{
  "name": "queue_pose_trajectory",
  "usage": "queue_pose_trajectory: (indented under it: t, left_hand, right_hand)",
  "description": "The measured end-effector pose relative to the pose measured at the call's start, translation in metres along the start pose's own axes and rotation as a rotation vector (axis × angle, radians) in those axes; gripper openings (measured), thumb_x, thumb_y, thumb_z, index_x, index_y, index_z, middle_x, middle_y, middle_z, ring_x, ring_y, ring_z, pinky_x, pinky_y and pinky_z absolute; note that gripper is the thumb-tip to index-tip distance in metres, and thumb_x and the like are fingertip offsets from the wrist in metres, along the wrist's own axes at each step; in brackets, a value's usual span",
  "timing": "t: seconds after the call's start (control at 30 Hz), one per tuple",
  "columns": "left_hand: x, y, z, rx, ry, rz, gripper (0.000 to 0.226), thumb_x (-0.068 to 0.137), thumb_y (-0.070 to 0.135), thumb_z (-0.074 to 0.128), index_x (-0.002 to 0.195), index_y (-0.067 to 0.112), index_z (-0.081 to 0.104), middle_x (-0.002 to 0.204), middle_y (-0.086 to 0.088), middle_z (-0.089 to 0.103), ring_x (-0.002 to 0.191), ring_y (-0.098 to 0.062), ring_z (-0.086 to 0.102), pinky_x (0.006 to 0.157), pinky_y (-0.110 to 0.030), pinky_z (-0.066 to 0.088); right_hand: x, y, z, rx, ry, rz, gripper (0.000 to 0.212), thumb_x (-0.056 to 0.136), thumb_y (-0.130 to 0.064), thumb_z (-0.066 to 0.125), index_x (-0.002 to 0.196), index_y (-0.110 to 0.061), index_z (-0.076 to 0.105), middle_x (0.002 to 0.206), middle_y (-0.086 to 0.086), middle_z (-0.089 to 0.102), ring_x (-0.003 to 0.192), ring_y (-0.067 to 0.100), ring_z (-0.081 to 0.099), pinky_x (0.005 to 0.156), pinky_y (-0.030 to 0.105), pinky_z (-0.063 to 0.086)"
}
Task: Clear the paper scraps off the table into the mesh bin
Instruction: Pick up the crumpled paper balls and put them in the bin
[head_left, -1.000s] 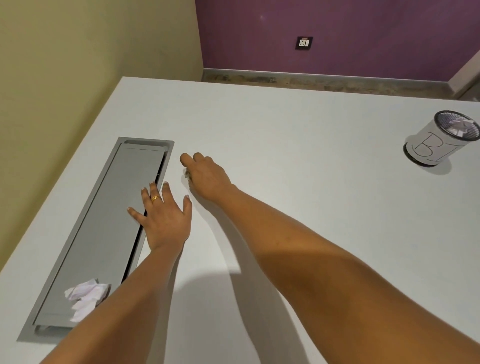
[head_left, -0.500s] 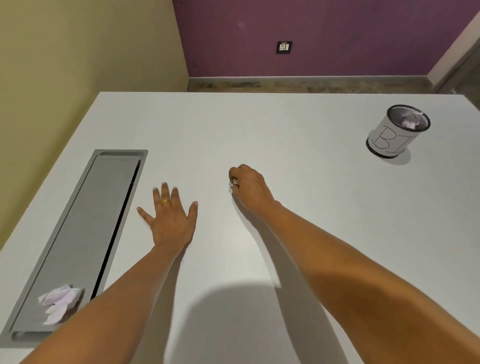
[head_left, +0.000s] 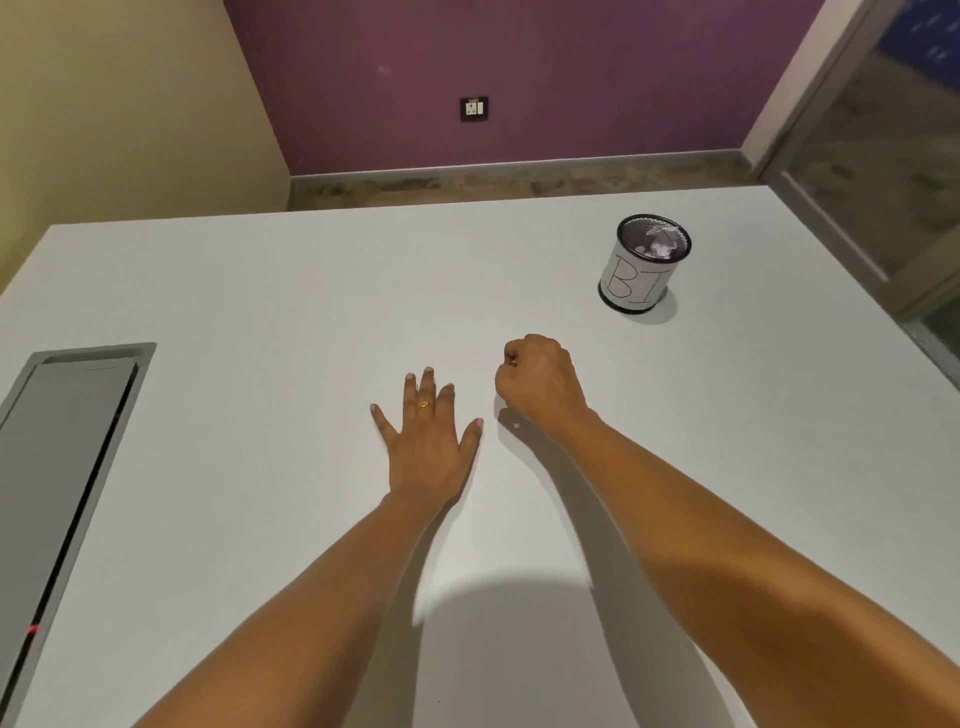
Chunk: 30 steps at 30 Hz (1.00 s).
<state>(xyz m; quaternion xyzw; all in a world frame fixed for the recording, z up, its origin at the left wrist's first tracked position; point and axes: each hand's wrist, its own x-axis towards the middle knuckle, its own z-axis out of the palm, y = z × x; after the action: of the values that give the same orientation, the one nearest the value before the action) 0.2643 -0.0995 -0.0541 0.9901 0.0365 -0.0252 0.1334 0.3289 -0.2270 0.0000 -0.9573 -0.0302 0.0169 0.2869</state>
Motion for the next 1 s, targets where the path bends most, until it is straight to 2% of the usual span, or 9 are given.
queue_pose_trajectory:
  t: [0.1, 0.2, 0.3, 0.43, 0.53, 0.63, 0.73, 0.87, 1.0]
  left_hand:
    - [0.001, 0.018, 0.007, 0.002, -0.003, 0.027, 0.056, 0.094, 0.049, 0.027, 0.14, 0.017, 0.027, 0.158, -0.006, 0.011, 0.147, -0.023, 0.0, 0.111, -0.063, 0.003]
    - [0.004, 0.029, 0.013, -0.038, 0.002, -0.024, 0.056, 0.095, 0.049, 0.028, 0.141, 0.017, 0.027, 0.158, -0.005, 0.009, 0.147, -0.022, -0.003, 0.111, -0.063, 0.003]
    - [0.01, 0.039, 0.016, -0.107, 0.013, -0.117, 0.057, 0.095, 0.048, 0.028, 0.143, 0.017, 0.024, 0.158, -0.005, 0.006, 0.146, -0.022, -0.006, 0.112, -0.063, 0.0]
    - [0.014, 0.044, 0.022, -0.072, 0.012, -0.113, 0.059, 0.095, 0.048, 0.026, 0.145, 0.016, 0.019, 0.158, -0.004, 0.009, 0.147, -0.022, -0.002, 0.111, -0.064, 0.001]
    - [0.012, 0.042, 0.026, -0.021, 0.048, -0.099, 0.06, 0.094, 0.049, 0.026, 0.144, 0.015, 0.021, 0.157, -0.005, 0.015, 0.146, -0.023, 0.005, 0.111, -0.065, 0.005]
    - [0.012, 0.043, 0.027, -0.031, 0.067, -0.104, 0.059, 0.094, 0.048, 0.029, 0.143, 0.015, 0.024, 0.156, -0.005, 0.018, 0.146, -0.023, 0.008, 0.11, -0.065, 0.006]
    - [0.012, 0.043, 0.028, -0.028, 0.073, -0.114, 0.059, 0.093, 0.048, 0.03, 0.142, 0.016, 0.026, 0.156, -0.005, 0.02, 0.146, -0.022, 0.009, 0.111, -0.064, 0.007]
    - [0.012, 0.045, 0.028, -0.008, 0.089, -0.127, 0.058, 0.093, 0.048, 0.031, 0.141, 0.016, 0.027, 0.155, -0.005, 0.022, 0.146, -0.022, 0.011, 0.111, -0.064, 0.009]
    - [0.012, 0.046, 0.028, -0.012, 0.091, -0.134, 0.057, 0.093, 0.048, 0.032, 0.14, 0.017, 0.029, 0.155, -0.005, 0.023, 0.146, -0.022, 0.012, 0.112, -0.063, 0.008]
  right_hand:
    - [0.004, 0.014, -0.016, 0.063, 0.072, 0.075, 0.032, 0.07, -0.011, 0.052, 0.049, -0.008, 0.028, 0.054, 0.009, 0.03, 0.056, 0.023, 0.025, 0.05, 0.026, 0.023]
    - [0.011, 0.023, -0.03, 0.017, 0.121, 0.1, 0.044, 0.077, -0.02, 0.051, 0.043, -0.012, 0.024, 0.043, 0.003, 0.022, 0.052, 0.024, 0.026, 0.046, 0.025, 0.022]
    - [0.019, 0.032, -0.041, -0.008, 0.168, 0.08, 0.047, 0.08, -0.018, 0.048, 0.042, -0.013, 0.022, 0.042, 0.002, 0.021, 0.052, 0.025, 0.025, 0.045, 0.027, 0.021]
    - [0.029, 0.043, -0.053, 0.103, 0.272, 0.039, 0.048, 0.081, -0.016, 0.049, 0.043, -0.016, 0.02, 0.044, -0.001, 0.018, 0.051, 0.019, 0.022, 0.048, 0.028, 0.018]
    - [0.037, 0.049, -0.06, 0.206, 0.257, -0.004, 0.032, 0.084, -0.02, 0.053, 0.056, -0.012, 0.041, 0.066, 0.001, 0.039, 0.069, 0.02, 0.04, 0.063, 0.025, 0.026]
    - [0.046, 0.055, -0.07, 0.238, 0.268, -0.053, 0.011, 0.085, -0.013, 0.051, 0.086, -0.003, 0.055, 0.095, 0.01, 0.042, 0.094, 0.022, 0.043, 0.072, 0.022, 0.029]
    - [0.057, 0.06, -0.085, 0.246, 0.381, -0.092, 0.018, 0.086, 0.003, 0.04, 0.094, 0.001, 0.056, 0.116, 0.019, 0.041, 0.11, 0.029, 0.042, 0.087, 0.031, 0.038]
    - [0.075, 0.068, -0.102, 0.311, 0.45, -0.005, 0.031, 0.09, 0.004, 0.043, 0.115, -0.013, 0.05, 0.133, 0.015, 0.034, 0.117, 0.033, 0.046, 0.095, 0.048, 0.047]
    - [0.095, 0.087, -0.113, 0.268, 0.451, 0.088, 0.048, 0.091, 0.004, 0.041, 0.136, -0.012, 0.035, 0.135, 0.01, 0.043, 0.118, 0.027, 0.048, 0.09, 0.032, 0.045]
